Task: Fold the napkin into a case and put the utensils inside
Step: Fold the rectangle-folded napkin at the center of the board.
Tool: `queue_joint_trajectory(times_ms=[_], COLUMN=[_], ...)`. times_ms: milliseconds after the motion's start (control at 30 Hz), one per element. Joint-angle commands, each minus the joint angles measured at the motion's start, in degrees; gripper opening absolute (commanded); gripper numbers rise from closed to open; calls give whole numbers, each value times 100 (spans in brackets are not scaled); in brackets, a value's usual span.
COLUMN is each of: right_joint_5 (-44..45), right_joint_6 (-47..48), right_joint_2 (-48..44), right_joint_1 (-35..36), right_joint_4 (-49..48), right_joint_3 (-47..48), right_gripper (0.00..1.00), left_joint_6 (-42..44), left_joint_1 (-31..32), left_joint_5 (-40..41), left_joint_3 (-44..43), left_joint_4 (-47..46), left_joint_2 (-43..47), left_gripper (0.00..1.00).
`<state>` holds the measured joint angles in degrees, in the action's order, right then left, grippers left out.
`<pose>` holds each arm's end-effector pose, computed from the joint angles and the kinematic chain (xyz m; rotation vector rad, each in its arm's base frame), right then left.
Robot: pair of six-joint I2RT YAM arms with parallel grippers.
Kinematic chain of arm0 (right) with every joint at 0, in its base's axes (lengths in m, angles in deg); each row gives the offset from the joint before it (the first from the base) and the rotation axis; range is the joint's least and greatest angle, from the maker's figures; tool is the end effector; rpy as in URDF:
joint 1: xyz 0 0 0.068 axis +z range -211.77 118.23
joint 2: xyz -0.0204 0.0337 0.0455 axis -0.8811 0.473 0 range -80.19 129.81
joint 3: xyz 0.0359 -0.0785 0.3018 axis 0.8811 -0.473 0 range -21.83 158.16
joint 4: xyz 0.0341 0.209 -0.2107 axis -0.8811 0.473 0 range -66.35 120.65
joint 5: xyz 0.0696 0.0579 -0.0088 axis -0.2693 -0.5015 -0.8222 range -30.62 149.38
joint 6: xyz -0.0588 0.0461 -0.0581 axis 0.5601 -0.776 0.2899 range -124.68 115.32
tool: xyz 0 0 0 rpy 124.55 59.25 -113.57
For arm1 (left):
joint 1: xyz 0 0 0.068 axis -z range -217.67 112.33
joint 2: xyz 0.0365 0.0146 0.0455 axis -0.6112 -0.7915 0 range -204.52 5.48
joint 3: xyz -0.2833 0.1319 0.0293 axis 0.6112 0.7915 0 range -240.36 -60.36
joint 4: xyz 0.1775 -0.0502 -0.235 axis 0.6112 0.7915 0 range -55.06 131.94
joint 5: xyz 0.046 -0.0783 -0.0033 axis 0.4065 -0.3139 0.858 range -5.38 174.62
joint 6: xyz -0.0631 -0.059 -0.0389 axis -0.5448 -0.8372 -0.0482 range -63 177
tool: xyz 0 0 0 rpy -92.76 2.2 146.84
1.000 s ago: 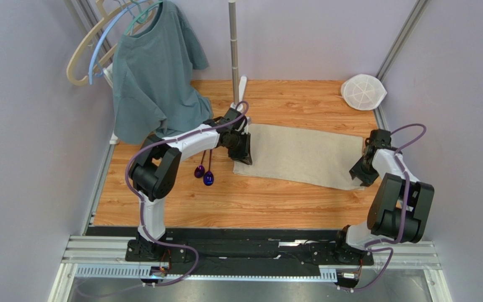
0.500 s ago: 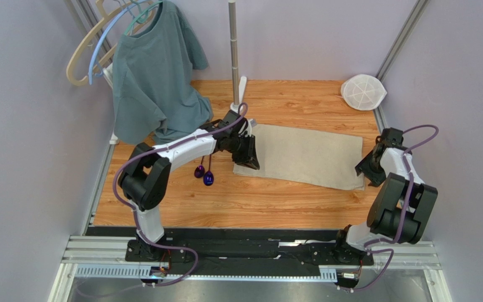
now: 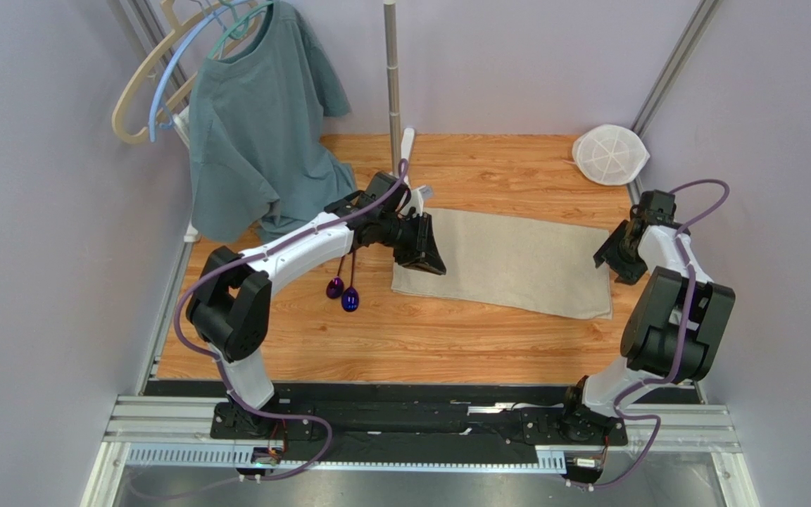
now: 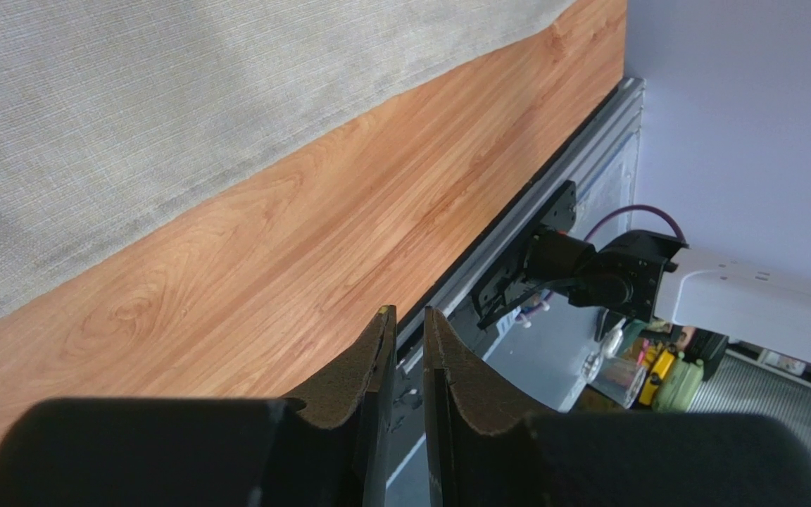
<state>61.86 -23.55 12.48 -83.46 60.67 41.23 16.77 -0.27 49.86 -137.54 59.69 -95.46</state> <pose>0.3467 -0.1419 0.1847 0.9591 2.5601 -0.0732 0.3344 -0.3171 0.2463 0.2492 2.6634 -1.2785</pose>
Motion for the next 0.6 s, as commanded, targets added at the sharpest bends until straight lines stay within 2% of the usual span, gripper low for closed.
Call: queue_joint_trajectory(times_ms=[0,133,467,567], right_joint_5=[76,95,-151,-511], right_joint_6=[-161,32,165,165], right_joint_2=[-486,-354,-231,-214], right_joint_1=[-54,-204,-195,-204], right_joint_4=[112,192,157,95], right_joint_3=[-488,-673,-849,-849], right_gripper=[56,59,59,58], left_joint_6=[-143,-134,-152,-143], left_joint_1=[-14,-14,-14,-6], left_joint_5=[-233,-215,-250,-259], left_joint_3=[55,55,55,63], left_joint_4=[-243,-234,-278,-287], left_joint_2=[22,22,-74,-74], left_gripper=[23,23,23,23])
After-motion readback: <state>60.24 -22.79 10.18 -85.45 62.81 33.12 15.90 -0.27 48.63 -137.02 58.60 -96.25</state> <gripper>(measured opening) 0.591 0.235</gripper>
